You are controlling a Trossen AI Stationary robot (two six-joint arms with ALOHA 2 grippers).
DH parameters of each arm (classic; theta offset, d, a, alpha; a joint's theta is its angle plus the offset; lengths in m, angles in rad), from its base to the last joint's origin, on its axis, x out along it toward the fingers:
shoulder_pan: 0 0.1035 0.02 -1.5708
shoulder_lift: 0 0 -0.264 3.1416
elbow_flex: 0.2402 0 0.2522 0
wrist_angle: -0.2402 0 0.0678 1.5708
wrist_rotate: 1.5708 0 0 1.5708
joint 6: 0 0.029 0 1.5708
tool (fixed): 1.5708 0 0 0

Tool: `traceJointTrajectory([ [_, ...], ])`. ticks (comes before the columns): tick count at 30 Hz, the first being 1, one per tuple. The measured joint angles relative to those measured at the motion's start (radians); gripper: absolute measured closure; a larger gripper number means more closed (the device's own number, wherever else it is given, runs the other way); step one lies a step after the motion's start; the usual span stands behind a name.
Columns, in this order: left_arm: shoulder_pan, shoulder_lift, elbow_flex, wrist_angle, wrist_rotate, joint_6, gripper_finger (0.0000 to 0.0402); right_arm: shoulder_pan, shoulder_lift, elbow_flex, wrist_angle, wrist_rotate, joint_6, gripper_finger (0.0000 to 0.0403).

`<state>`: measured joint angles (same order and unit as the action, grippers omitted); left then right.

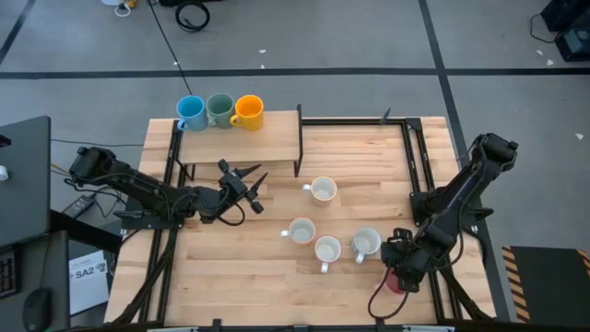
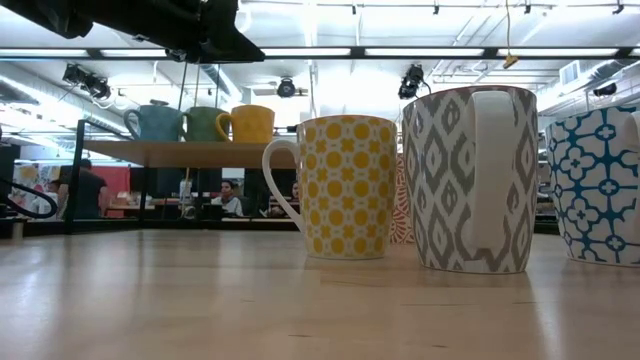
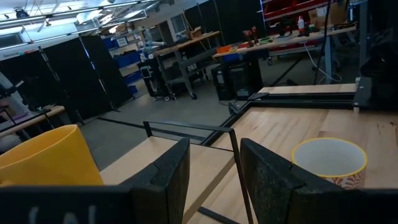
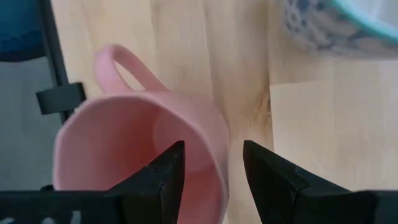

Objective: Place coffee mugs
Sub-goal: Put the pink mug on the shelf

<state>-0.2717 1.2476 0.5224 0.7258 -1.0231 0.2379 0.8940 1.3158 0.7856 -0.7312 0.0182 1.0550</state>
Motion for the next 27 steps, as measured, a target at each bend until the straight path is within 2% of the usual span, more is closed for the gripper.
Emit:
traceJointTrajectory([
  [5, 0.000, 0.000, 0.000, 0.000, 0.000, 0.000, 0.0253, 0.000, 0.038, 0.000, 0.001, -0.022, 0.000, 0.0239],
  [9, 0.000, 0.000, 0.000, 0.000, 0.000, 0.000, 0.0253, -0.002, 0.056, 0.000, 0.004, -0.050, 0.000, 0.0259],
  [20, 0.000, 0.000, 0.000, 0.001, 0.000, 0.000, 0.0253, -0.003, 0.067, -0.002, -0.003, -0.126, -0.003, 0.0372],
  [27, 0.000, 0.000, 0.000, 0.002, 0.000, -0.045, 0.0253, -0.045, 0.004, -0.002, 0.003, -0.172, -0.001, 0.0375],
])
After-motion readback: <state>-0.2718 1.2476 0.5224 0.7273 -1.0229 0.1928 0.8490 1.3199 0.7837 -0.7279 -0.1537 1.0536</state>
